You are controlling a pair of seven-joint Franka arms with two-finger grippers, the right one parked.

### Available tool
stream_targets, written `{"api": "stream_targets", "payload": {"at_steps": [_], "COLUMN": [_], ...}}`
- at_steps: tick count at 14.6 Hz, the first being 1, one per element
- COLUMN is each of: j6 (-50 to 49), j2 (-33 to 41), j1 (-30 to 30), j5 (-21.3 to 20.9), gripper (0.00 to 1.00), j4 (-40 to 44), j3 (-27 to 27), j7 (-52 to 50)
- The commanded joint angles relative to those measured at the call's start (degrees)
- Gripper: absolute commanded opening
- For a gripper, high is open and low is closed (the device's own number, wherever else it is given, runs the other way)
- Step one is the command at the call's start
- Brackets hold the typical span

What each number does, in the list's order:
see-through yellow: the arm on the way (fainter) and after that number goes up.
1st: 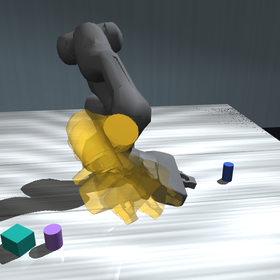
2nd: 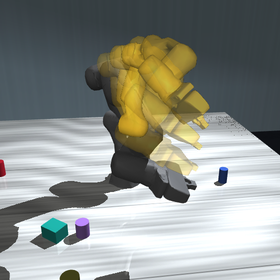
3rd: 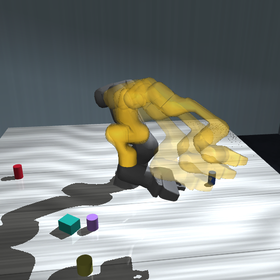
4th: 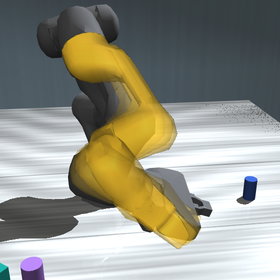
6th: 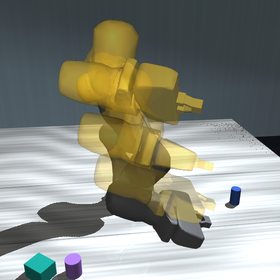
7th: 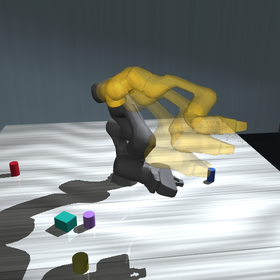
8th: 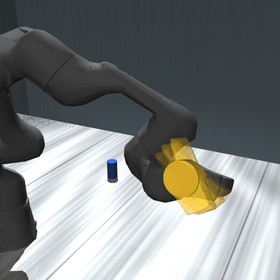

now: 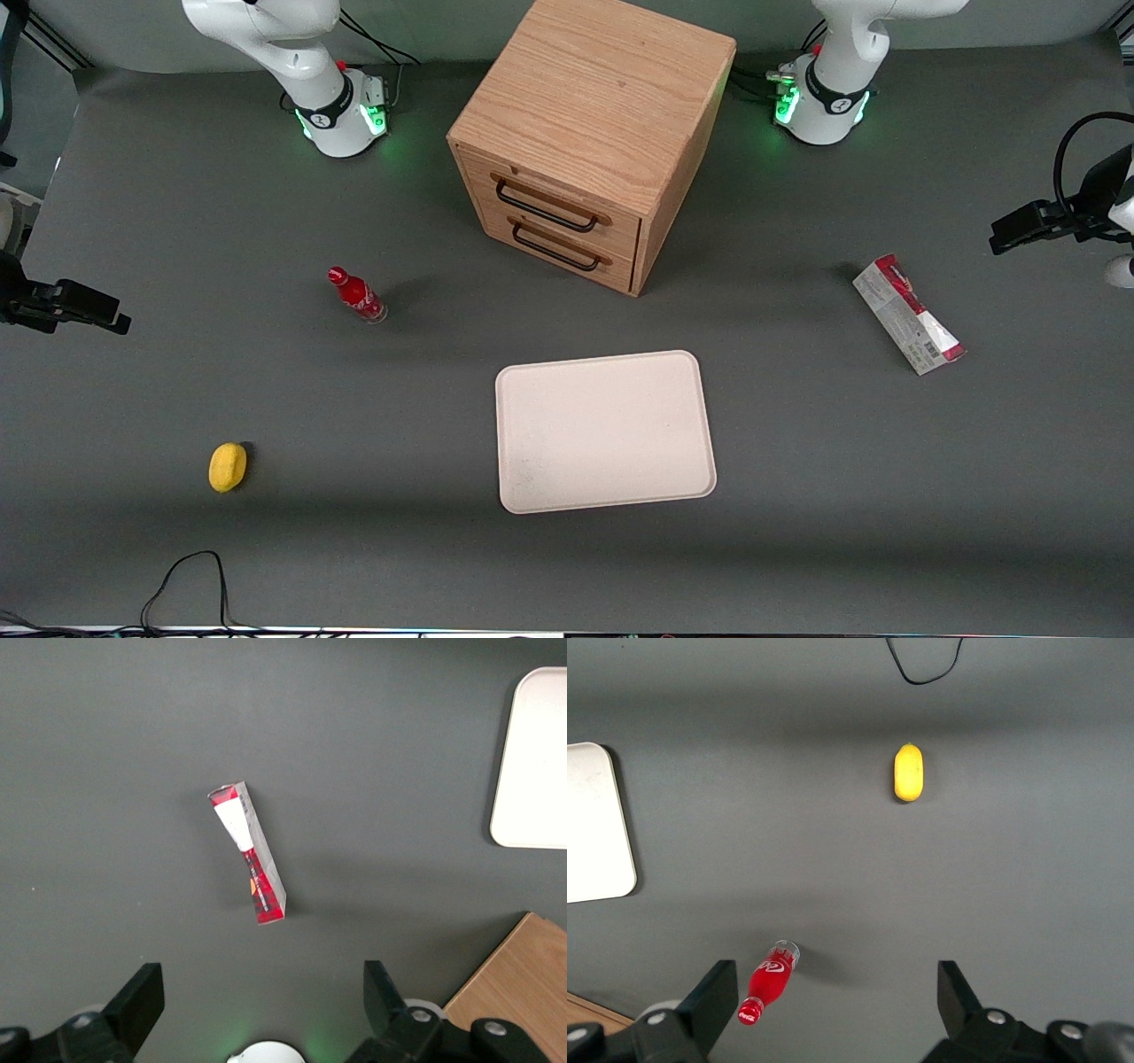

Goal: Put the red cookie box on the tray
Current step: 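Move the left gripper above the red-and-white cookie box, aligning with it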

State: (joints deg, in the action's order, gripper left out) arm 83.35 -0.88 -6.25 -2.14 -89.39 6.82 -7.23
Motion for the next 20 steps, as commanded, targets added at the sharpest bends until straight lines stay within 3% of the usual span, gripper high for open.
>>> {"api": "stream_targets", "payload": {"at_steps": [1, 5, 12, 15, 20], "j6": [-5.0, -10.7, -9.8, -3.0, 16.7], "j2": [-0.2, 0.6, 2.4, 4.7, 5.0], "j1": [2.9, 8.4, 8.5, 8.1, 8.1], "j5": [0.2, -0.3, 1.8, 2.0, 1.9], "gripper": [1.0, 1.0, 1.0, 1.0, 1.0], "j4": [3.1, 4.0, 0.2, -8.9, -27.1], "j3": [1.5, 1.7, 1.6, 1.4, 1.4], "j7": [0.3, 1.2, -5.2, -10.8, -12.4]}}
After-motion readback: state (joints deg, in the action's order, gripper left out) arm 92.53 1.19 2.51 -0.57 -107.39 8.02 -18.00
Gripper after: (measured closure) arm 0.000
